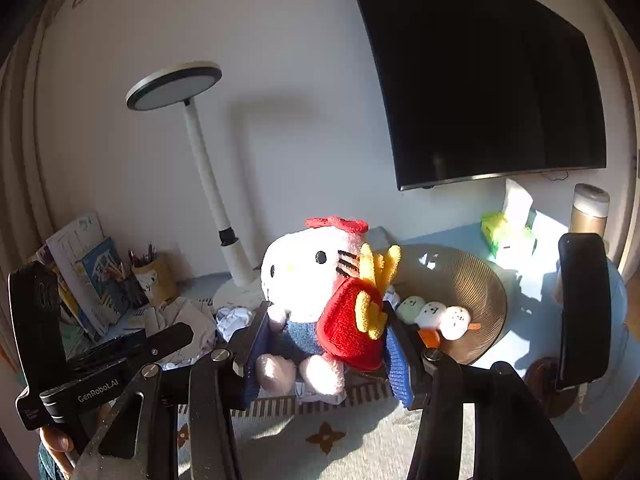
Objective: Organize objects
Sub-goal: 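Carry the paper ball and Hello Kitty plush over the bowl with both grippers, then open both grippers to drop the paper ball and Hello Kitty into the bowl, then move both open grippers back toward the remaining paper balls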
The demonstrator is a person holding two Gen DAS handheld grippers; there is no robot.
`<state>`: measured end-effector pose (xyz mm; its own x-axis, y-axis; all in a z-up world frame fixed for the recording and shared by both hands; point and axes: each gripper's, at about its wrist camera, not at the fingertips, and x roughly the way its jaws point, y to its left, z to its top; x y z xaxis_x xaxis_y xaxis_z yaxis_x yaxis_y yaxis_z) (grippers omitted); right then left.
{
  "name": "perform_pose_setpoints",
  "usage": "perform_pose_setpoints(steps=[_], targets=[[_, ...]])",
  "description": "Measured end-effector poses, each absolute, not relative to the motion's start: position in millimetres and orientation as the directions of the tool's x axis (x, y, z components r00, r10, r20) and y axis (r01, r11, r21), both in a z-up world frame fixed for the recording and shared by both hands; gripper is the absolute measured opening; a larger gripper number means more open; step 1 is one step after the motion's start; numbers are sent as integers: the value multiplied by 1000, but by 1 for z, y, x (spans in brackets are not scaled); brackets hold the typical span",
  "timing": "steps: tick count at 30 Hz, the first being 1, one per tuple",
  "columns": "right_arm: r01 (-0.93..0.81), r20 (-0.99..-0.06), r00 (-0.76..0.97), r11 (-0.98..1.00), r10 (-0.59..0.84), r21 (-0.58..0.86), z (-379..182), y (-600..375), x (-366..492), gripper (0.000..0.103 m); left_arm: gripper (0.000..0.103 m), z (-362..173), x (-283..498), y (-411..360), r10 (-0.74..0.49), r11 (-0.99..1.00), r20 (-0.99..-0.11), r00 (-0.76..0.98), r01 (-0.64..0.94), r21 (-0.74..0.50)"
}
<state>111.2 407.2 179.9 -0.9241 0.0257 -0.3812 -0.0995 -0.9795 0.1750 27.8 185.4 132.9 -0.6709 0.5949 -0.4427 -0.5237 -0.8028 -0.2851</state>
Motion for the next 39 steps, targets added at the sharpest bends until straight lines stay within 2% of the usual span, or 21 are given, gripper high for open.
perform_pose_setpoints(steps=[2,4,10,13,15,16,19,22,28,34,36,37,38,39], targets=[[-156,-327,-940,-973,95,168,200,426,112,49,44,153,17,215,603,-796,-417,-679,-548,-259],[-192,-321,-939,-965,127,179,206,443,101,49,44,161,2,243,627,-776,-414,-660,-574,-260],[-268,-460,-879,-926,122,266,161,495,42,49,44,123,-49,307,599,-792,-511,-617,-549,-267],[-292,-503,-859,-898,95,329,138,519,27,54,44,101,-69,324,578,-806,-563,-591,-521,-280],[-284,-528,-847,-886,53,367,126,528,16,64,49,91,-77,333,579,-801,-601,-550,-521,-294],[-268,-536,-844,-883,22,385,122,532,12,70,54,88,-79,334,576,-805,-605,-549,-510,-304],[-275,-544,-839,-878,21,391,118,535,13,70,79,83,-79,327,579,-809,-609,-543,-480,-341],[-263,-540,-841,-890,23,372,120,530,24,70,79,86,-74,314,633,-770,-590,-501,-489,-410],[-169,-504,-863,-922,-33,348,142,488,49,70,79,114,-29,258,644,-765,-515,-566,-495,-412],[-30,-427,-898,-952,-109,305,183,420,73,71,79,162,23,170,554,-825,-408,-726,-416,-382],[10,-400,-907,-957,-132,291,192,397,81,74,83,177,39,140,517,-842,-364,-775,-386,-376],[26,-389,-911,-960,-138,280,194,386,83,81,95,180,47,126,492,-854,-346,-799,-366,-369],[35,-380,-915,-963,-139,269,195,376,86,90,102,182,55,113,459,-868,-328,-826,-339,-362],[42,-373,-917,-965,-139,258,192,366,88,92,102,181,63,100,415,-885,-308,-856,-302,-354]])
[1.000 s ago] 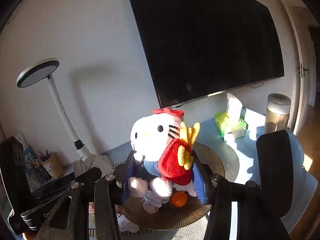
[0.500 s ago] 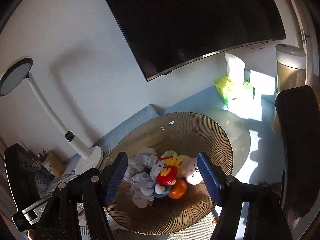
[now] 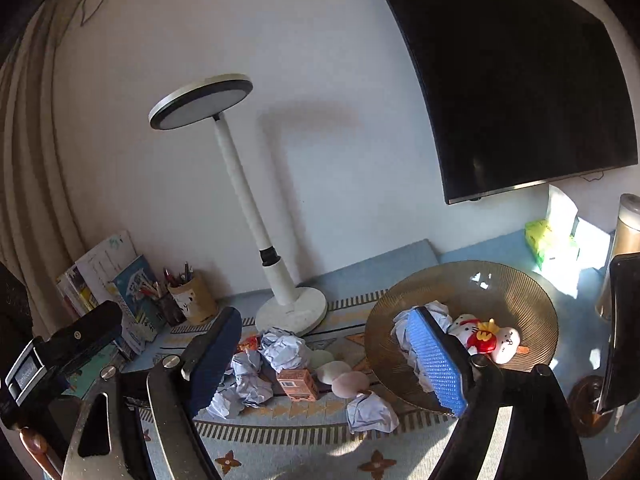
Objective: Organize objects
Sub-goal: 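Move both open grippers back toward the remaining paper balls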
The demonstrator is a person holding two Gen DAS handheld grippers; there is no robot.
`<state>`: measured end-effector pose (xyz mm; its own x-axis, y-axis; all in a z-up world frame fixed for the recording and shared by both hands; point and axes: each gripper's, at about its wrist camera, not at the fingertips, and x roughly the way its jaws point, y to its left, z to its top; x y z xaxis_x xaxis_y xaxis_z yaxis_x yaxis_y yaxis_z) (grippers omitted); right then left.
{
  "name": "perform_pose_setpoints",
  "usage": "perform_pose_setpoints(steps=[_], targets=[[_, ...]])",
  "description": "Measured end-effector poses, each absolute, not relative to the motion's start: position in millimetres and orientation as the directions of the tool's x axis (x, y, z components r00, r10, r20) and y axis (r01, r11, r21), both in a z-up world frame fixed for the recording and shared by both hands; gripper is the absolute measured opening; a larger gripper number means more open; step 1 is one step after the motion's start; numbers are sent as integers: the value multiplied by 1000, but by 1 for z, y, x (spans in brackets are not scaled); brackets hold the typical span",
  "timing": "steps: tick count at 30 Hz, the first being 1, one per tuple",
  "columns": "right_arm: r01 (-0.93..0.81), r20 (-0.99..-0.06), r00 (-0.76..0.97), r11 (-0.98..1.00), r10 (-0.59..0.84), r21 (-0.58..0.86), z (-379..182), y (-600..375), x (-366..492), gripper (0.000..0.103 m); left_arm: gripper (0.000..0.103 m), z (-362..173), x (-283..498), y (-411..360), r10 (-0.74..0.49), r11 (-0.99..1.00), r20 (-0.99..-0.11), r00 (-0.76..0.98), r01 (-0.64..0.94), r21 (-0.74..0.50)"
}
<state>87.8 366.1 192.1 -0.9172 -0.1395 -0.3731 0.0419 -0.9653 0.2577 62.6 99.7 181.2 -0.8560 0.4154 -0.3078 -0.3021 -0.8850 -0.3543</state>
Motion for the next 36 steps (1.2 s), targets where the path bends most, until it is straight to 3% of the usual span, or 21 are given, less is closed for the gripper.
perform_pose_setpoints(steps=[3,7,16,36], targets=[[79,-393,-904,-968,-170,237,166,336,86,92,102,159,73,69,282,-936,-321,-904,-186,-299],[113,-460,-868,-977,-185,181,106,302,72,92,102,96,56,46,158,-972,-442,-883,-61,-226],[113,-580,-796,-983,-176,142,44,284,40,92,102,18,26,27,208,-957,-596,-776,-34,-289],[126,-622,-773,-991,-124,42,41,264,38,92,102,21,32,39,185,-971,-589,-786,-52,-235]])
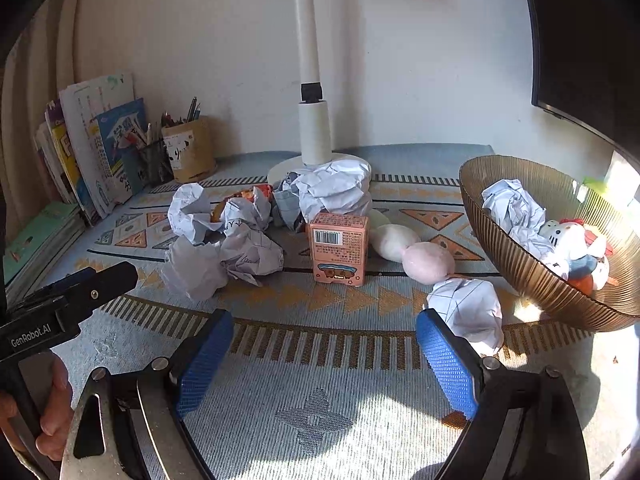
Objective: Organize objects
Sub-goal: 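Move both open grippers back toward the remaining paper balls, then grasp a paper ball with the left gripper while the right grasps another paper ball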
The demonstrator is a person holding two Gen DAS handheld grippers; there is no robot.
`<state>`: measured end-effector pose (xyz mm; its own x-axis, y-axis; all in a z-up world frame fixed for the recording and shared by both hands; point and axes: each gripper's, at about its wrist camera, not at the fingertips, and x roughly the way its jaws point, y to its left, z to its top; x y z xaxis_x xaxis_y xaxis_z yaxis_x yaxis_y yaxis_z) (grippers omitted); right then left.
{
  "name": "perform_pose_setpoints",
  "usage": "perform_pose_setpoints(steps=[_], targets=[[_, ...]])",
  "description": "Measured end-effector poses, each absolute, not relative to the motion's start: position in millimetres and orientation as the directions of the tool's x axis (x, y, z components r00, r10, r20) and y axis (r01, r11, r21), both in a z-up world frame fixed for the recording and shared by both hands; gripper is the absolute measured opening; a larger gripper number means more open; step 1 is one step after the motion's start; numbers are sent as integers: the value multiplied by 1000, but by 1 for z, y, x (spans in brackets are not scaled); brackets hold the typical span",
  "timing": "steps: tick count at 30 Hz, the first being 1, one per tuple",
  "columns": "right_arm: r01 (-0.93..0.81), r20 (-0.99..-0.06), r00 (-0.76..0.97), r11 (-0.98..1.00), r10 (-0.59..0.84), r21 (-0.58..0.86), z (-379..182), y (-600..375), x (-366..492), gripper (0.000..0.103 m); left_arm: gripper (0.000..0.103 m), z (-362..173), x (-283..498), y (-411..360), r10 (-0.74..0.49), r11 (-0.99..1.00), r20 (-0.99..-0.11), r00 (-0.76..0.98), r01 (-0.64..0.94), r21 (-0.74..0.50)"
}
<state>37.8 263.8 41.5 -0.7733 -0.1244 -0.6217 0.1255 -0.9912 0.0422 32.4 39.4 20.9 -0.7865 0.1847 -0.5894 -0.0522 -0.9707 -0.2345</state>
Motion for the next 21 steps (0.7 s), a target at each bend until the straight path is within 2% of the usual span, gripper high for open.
perform_pose_setpoints(steps=[4,6,7,9,13,15,16,17,21], targets=[[159,-646,-743,-983,-178,87,41,265,32,92,102,19,28,42,186,-973,-616,-766,-57,-223],[196,-675,-688,-964,-267,181,43,268,23,90,102,17,21,48,210,-974,-658,-723,-95,-206],[207,-687,-653,-948,-319,243,46,270,17,85,101,17,17,51,220,-974,-680,-699,-114,-197],[218,-691,-599,-913,-404,345,55,269,5,85,100,22,14,59,234,-972,-700,-675,-165,-165],[170,-740,-483,-879,-468,445,54,249,-31,84,100,26,1,70,259,-960,-702,-663,-258,-111],[140,-739,-448,-856,-503,498,44,239,-47,80,94,15,-12,71,300,-946,-725,-620,-292,-141],[127,-741,-448,-856,-500,500,40,236,-53,79,81,8,-20,72,314,-942,-749,-583,-292,-168],[117,-745,-453,-861,-490,495,36,233,-57,79,76,3,-25,72,327,-938,-765,-555,-289,-191],[80,-736,-460,-849,-496,523,21,228,-75,79,76,-2,-34,72,362,-926,-766,-530,-297,-232]])
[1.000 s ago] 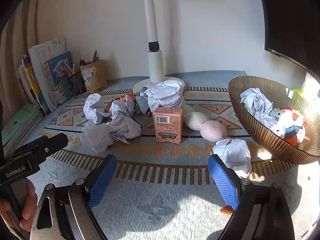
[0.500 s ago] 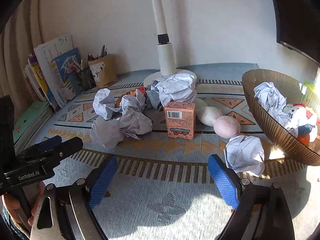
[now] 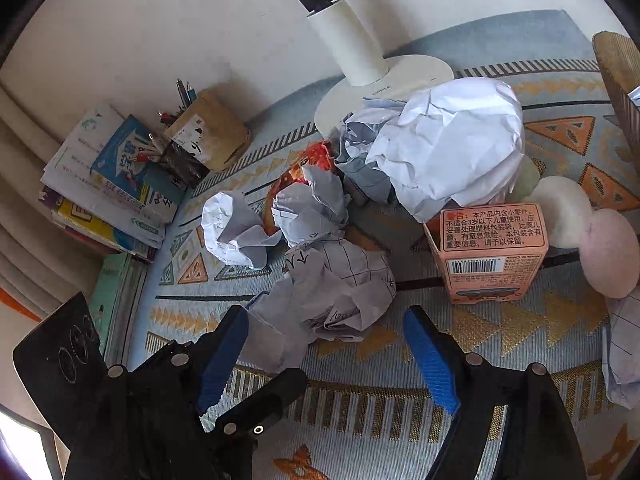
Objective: Organize objects
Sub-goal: 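Grasp a paper ball with the left gripper while the right grasps another paper ball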
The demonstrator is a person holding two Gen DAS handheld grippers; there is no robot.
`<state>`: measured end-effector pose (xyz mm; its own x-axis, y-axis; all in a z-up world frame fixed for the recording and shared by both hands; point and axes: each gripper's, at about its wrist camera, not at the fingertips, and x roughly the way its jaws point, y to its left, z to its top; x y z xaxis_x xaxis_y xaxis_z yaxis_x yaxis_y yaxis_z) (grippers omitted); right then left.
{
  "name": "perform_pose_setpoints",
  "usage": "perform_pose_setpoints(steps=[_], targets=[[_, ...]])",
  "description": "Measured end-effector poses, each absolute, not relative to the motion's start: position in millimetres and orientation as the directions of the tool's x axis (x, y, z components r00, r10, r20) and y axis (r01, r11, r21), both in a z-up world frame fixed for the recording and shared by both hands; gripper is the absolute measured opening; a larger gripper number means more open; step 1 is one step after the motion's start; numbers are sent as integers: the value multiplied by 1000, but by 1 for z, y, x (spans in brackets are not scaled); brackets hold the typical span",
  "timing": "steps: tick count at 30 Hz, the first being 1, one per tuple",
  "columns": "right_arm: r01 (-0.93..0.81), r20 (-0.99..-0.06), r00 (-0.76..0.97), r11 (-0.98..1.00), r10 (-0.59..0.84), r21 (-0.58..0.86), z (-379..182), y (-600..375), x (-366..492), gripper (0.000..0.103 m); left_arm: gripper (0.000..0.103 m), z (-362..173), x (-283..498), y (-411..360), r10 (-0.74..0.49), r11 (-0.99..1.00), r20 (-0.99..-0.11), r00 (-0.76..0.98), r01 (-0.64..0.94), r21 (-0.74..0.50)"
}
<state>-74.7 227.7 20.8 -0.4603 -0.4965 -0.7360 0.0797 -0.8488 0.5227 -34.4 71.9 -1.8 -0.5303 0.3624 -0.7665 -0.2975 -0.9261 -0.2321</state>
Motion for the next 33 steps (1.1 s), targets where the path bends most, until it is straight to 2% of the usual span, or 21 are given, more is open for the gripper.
perform_pose_setpoints(steps=[1,3,5,7,12,16,20,22,24,28,31,33], targets=[[72,-728,-457,-837,-511,543,17,227,-80,79,76,-1,-36,73,372,-922,-762,-529,-302,-241],[64,-716,-474,-831,-513,553,15,227,-86,74,68,-1,-37,76,381,-918,-761,-525,-314,-244],[61,-734,-494,-861,-466,505,16,225,-88,59,51,-1,-39,78,377,-920,-761,-527,-311,-240],[68,-725,-509,-861,-464,504,15,226,-86,58,45,-1,-39,76,389,-916,-755,-528,-309,-257],[84,-697,-520,-842,-494,533,21,236,-68,58,43,10,-21,68,417,-907,-717,-559,-308,-287],[134,-663,-560,-844,-496,519,46,246,-30,58,43,28,12,68,437,-898,-675,-595,-321,-299],[206,-667,-634,-917,-392,343,72,255,21,59,43,41,44,71,435,-900,-637,-636,-325,-290],[226,-696,-649,-951,-309,211,71,258,44,59,43,40,51,80,405,-914,-632,-661,-314,-257],[218,-722,-640,-964,-261,155,60,267,60,59,43,34,51,89,381,-924,-641,-666,-304,-233],[177,-752,-610,-968,-251,180,37,290,70,59,43,18,41,99,388,-921,-651,-653,-297,-251],[183,-759,-599,-966,-255,180,30,297,73,60,43,15,44,105,365,-928,-651,-666,-312,-202],[193,-757,-590,-959,-281,205,27,302,75,66,44,14,43,107,376,-923,-657,-654,-327,-203]])
